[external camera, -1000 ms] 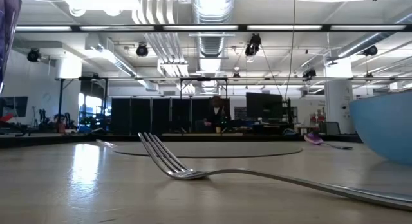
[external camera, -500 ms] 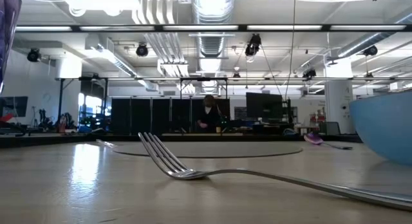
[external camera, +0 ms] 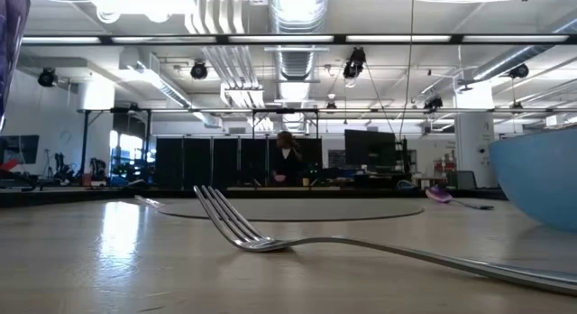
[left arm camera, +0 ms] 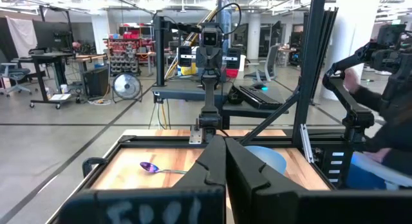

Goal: Pick & Place Utensil

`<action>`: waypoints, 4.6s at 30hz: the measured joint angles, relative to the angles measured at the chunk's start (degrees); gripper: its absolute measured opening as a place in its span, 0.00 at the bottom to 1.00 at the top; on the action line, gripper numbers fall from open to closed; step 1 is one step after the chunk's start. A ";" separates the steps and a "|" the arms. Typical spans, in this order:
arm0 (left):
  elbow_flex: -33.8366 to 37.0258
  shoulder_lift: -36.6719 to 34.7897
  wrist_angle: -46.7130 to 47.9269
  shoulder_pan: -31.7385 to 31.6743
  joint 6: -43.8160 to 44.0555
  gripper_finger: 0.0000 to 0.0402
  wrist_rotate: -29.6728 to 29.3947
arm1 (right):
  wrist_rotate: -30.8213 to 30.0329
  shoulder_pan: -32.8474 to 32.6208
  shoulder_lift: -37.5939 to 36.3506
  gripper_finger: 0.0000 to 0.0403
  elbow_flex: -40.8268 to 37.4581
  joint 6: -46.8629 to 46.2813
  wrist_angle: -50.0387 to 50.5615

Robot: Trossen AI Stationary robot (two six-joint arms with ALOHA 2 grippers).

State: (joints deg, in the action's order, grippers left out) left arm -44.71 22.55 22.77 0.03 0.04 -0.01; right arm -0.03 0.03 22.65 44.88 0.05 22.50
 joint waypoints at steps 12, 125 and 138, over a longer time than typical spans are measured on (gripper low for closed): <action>0.00 0.02 -0.01 0.01 0.01 0.00 0.00 | 0.01 -0.01 0.01 0.08 0.00 -0.01 0.00; 0.04 5.05 1.74 -0.01 1.65 0.00 -1.75 | 11.00 -5.01 39.66 0.46 16.65 -4.59 40.28; 0.04 5.05 1.74 -0.01 1.92 0.00 -1.74 | 7.23 -11.88 50.44 0.47 16.18 -4.09 37.93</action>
State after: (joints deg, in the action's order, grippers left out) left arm -44.66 27.59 24.51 0.01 1.96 -1.76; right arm 7.21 -11.85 73.09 61.06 -4.03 60.43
